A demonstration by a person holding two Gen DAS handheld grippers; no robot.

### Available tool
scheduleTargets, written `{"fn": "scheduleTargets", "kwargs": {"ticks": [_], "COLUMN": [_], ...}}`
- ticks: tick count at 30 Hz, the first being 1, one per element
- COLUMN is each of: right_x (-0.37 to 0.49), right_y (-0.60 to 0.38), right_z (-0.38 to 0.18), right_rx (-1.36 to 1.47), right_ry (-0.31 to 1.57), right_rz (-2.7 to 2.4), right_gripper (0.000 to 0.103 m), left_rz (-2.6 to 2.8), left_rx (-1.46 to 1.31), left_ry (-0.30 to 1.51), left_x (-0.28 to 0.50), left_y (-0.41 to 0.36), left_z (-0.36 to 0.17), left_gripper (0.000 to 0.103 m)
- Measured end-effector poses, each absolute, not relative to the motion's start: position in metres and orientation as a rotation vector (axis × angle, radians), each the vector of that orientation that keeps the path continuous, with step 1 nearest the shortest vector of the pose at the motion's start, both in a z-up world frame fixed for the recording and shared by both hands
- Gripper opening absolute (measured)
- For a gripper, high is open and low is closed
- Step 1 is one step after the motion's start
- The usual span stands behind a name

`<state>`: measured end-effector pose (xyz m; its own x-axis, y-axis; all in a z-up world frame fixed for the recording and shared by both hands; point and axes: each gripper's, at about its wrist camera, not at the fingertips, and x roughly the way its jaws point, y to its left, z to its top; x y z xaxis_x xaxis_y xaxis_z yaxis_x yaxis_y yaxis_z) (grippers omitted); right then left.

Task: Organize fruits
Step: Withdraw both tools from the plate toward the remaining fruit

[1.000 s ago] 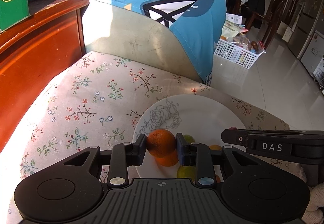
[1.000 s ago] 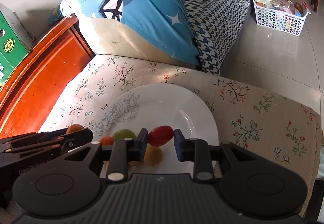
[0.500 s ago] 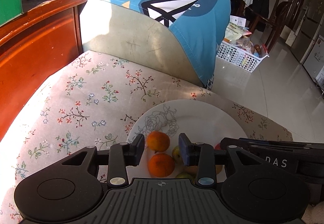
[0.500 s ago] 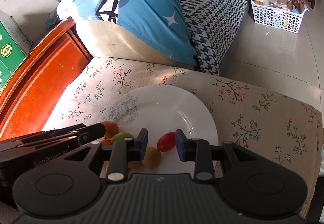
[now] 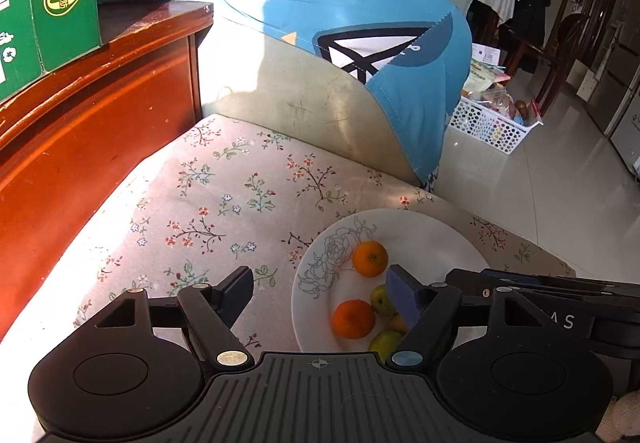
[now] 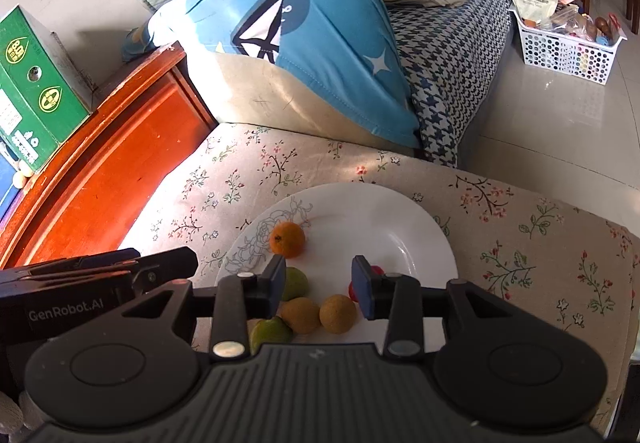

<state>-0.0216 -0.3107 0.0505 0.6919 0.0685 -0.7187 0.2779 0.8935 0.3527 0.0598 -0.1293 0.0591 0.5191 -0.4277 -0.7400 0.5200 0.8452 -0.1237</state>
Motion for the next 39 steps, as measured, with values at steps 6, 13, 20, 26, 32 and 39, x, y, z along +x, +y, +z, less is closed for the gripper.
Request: {"fn": "scheduleTargets", "kwargs": {"ticks": [6,13,20,26,32,39], "right_x": [-0.026,-0.035,-0.038,-0.037,-0.032,-0.023], "right_y": [-0.293,-0.264,-0.239,-0.226,-0.214,-0.201], "right_z": [0.056,0.062,0.057,0.051,0.045,0.036], "right_rx": [0.440,0.387,0.352,0.344,0.324,0.321], "right_ry": [0.797,0.790,0.808,0.830,0.849,0.882], "right_rz": [-0.082,-0.008,0.051,0.094,0.123,0.151], "right_gripper": [0.038,0.038,0.039,0.039,0.039,0.039], "left_rz": [-0.528,-0.481,-0.454,-0.457,-0.450,-0.495], "left_rx": [0.114,0.107,0.106,0.120,0.134,0.165], "left_ry": [0.873,0.861,0.882,0.902,0.926,0.928], "left_x": [0.056,0.050,0.045,0.035,0.027,0.014], "left_y": [-0.103,-0.071,-0.050,-0.036,-0.023,-0.015], "left_z": [0.062,0.067,0.061,0.053,0.043,0.036], "left_gripper": [0.075,0.077,0.077,0.077,0.077,0.077]}}
